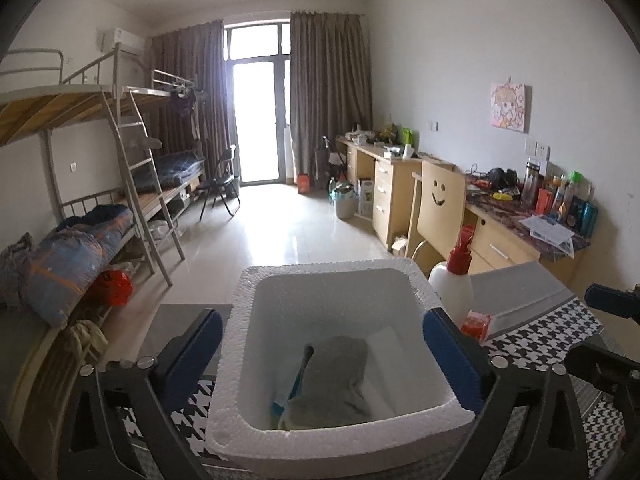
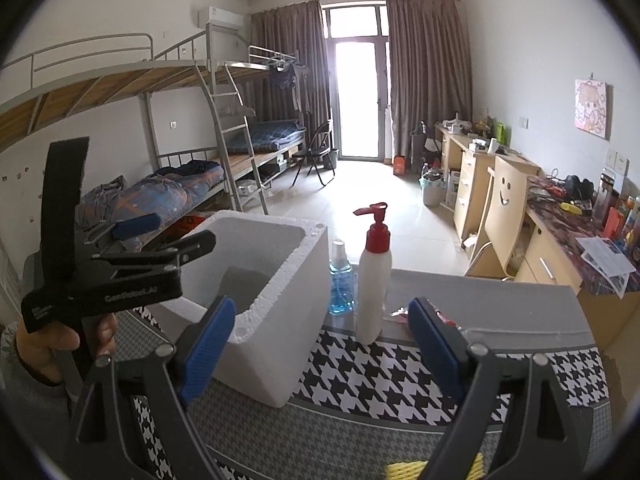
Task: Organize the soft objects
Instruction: 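Open the left tool to drop the grey cloth into the foam box, then withdraw both open tools from the box toward the yellow sponge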
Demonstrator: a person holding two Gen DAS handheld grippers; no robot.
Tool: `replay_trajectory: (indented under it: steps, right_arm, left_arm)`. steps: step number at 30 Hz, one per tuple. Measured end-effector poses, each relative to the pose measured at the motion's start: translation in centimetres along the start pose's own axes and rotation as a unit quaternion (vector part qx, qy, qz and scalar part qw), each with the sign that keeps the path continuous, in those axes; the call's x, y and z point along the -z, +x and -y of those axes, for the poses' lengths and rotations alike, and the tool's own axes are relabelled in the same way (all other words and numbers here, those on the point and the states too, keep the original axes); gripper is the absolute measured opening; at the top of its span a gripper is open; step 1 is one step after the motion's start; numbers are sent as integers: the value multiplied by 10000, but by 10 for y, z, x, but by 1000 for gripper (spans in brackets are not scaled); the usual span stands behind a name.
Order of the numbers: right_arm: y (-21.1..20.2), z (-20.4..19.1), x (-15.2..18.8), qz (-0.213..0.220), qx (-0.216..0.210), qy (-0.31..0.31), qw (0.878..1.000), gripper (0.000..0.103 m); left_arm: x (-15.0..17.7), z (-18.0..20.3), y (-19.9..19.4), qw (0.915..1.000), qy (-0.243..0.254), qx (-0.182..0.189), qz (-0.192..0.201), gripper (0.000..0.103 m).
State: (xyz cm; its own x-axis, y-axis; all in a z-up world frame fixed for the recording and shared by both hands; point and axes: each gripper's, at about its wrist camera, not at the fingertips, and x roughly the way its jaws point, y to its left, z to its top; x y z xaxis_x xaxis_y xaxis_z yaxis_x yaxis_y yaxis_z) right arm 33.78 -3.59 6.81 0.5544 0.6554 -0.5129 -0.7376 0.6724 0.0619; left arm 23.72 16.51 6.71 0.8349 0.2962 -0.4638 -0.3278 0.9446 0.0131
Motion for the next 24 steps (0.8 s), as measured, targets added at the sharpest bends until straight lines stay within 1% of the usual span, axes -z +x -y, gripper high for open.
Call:
replay_trajectory:
  steps: [3,9,15,24]
  right_arm:
    - [-2,0,2,27,13,6,10000,91]
    - [-9,-2,4,76,35,-32,10000,91]
    - [-18,-3,4,158,57,-22,9999,91]
    - [-29,-5,7,240,81,-3,9997,91]
  left_arm:
    - [-1,4,-2,9999,100,-26,10,102]
    - [-1,7,-16,9999,29,93,127,102]
    - [0,13,-32,9994,107,199,263,102]
    - [4,15,-47,9990,88,247,366,102]
